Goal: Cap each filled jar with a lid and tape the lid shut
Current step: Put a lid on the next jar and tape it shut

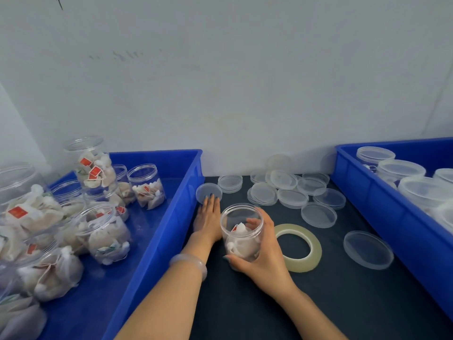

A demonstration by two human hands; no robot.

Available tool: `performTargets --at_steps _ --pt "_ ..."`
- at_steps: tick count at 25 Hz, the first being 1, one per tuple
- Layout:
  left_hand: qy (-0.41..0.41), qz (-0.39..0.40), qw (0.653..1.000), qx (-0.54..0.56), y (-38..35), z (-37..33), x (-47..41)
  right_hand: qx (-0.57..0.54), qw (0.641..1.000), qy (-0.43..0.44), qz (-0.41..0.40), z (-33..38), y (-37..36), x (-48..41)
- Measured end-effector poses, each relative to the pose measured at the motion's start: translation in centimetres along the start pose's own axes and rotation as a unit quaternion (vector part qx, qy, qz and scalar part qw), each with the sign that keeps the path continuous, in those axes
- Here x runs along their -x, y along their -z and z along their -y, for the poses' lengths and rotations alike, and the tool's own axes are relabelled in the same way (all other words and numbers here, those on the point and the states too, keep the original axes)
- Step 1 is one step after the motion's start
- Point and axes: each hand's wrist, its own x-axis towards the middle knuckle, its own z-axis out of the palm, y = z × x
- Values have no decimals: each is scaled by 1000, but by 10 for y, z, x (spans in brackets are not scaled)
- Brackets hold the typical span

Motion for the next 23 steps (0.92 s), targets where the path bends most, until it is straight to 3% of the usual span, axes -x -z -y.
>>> performTargets --at_steps 2,6,8,11,16,18,19,20,21,23 --pt "16 -37 999 -1 -7 -3 10 -2 1000 4 1 -1 0 0" --pt "14 -229 973 -38 -18 -15 46 4 1000 11 -8 0 0 0" --pt "15 -204 977 56 -17 -9 50 -5 1000 0 6 0 1 1" --pt "49 -66 989 126 -12 -4 49 4 1000 -6 17 0 3 4" --pt "29 -125 957 259 4 -2 65 10 1000 -22 19 2 4 3" --pt "25 -187 888 419 29 -5 77 8 1000 -23 20 2 5 3" --pt "0 -216 846 488 44 -10 86 6 1000 -23 19 2 5 3" --pt "-59 -232 829 506 55 -16 97 3 1000 -23 18 3 5 4" --pt "-134 -224 839 477 63 -24 108 -2 1000 -23 17 3 5 4" --pt "-234 -177 902 317 66 -41 120 -10 1000 -16 20 2 5 4"
